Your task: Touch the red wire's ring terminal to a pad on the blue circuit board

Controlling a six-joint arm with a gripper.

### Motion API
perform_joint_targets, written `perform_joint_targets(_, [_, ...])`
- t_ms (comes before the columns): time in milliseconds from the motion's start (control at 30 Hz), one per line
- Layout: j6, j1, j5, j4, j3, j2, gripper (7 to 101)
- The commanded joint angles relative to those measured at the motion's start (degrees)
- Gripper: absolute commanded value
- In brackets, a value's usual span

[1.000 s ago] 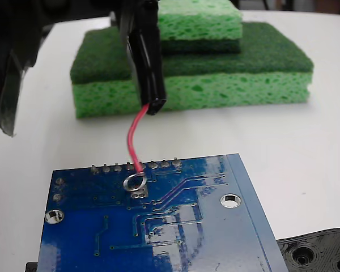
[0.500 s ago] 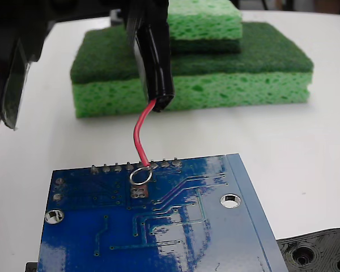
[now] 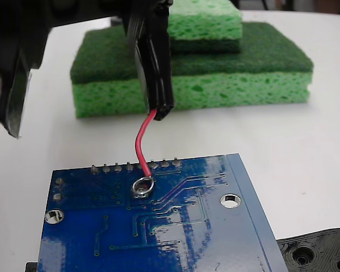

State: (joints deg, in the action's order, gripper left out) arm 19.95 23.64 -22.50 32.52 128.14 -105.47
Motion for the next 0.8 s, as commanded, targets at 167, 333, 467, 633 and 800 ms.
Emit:
perform_joint_targets(167, [0.0,0.1,-0.1,-0.5,-0.2,0.0,100.3])
perform_joint_targets(333, [0.0,0.1,0.0,-0.4,-0.3,-0.1,100.3])
perform_joint_targets(467, [0.0,0.1,0.1,0.0,-0.4,-0.4,100.3])
perform_joint_targets(633, [0.2,0.1,0.4,1.2,-1.4,-1.1,100.3])
perform_joint_targets(800, [0.1,-0.9,1.5,3.8,-3.1,-3.2,100.3])
